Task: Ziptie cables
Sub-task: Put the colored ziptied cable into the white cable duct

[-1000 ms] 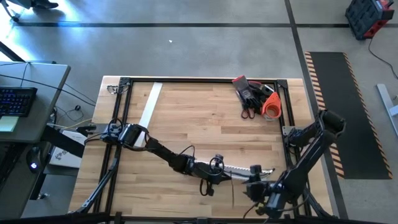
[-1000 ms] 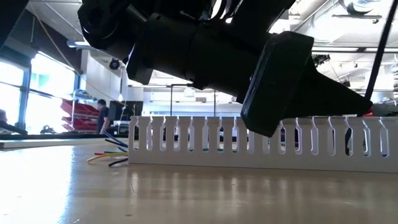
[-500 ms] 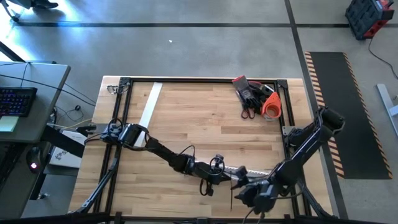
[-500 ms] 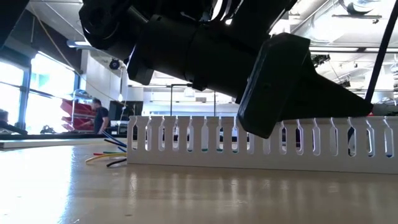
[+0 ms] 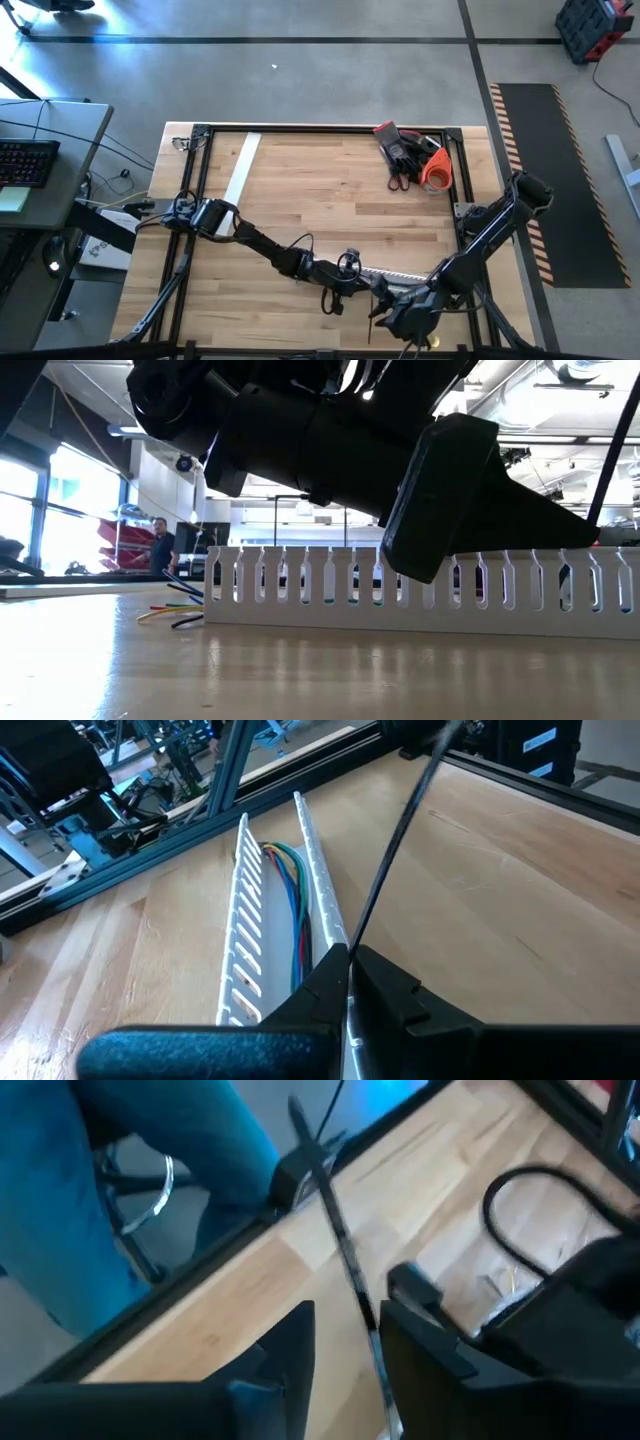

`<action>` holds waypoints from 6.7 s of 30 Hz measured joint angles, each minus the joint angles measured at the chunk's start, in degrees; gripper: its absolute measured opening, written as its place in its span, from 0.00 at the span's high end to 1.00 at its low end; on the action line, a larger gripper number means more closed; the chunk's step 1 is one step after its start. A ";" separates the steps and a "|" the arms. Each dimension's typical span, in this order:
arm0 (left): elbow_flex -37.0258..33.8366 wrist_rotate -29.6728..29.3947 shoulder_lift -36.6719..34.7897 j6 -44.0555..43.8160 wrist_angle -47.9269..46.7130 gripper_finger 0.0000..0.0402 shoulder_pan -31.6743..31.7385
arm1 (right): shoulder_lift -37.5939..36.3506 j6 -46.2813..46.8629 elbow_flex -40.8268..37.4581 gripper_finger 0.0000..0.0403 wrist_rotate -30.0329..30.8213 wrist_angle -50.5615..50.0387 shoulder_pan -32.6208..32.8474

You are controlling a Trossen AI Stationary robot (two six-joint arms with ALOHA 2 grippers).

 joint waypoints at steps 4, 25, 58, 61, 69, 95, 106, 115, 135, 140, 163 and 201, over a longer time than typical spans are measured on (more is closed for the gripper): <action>0.00 0.00 0.00 -0.04 0.00 1.00 0.00 | 0.00 -0.15 1.13 0.79 -0.66 0.26 -1.28; 0.00 -0.02 0.00 0.98 -0.30 1.00 0.00 | 0.04 25.84 0.37 1.00 0.21 1.55 0.25; 5.21 12.46 -0.39 2.03 -13.42 1.00 2.38 | 9.50 38.99 -2.17 0.86 38.52 4.92 11.30; 5.31 12.39 -0.39 2.03 -13.66 1.00 2.38 | 8.90 33.38 -2.11 0.74 35.21 7.81 10.12; 5.31 11.95 -0.39 2.01 -13.79 1.00 2.38 | 9.03 26.60 -2.11 0.53 22.78 8.46 8.50; 5.09 4.32 -2.23 1.88 -16.58 0.71 0.95 | 12.90 58.37 -2.11 1.00 39.61 4.96 9.65; 5.16 -1.79 -2.34 4.57 -17.64 0.71 -1.74 | 14.16 66.41 -2.11 1.00 46.39 4.08 11.72; 5.20 -0.23 -2.45 2.50 -16.39 0.73 -2.75 | 15.48 71.43 -2.11 1.00 47.71 4.00 11.86; 5.27 -7.02 -2.10 -10.84 -8.19 0.78 -5.36 | 15.93 71.89 -2.11 1.00 53.69 4.07 12.24; 5.29 -10.16 -0.99 -11.79 -7.17 0.78 -5.44 | 15.93 71.89 -2.11 1.00 54.51 4.07 12.24; 5.27 -11.02 0.00 -9.69 -4.62 0.98 -5.01 | 15.93 71.89 -2.11 1.00 55.04 4.11 12.65; 5.38 4.25 -0.17 -17.26 -14.14 1.00 0.17 | 15.98 71.89 -2.13 1.00 53.69 4.07 12.87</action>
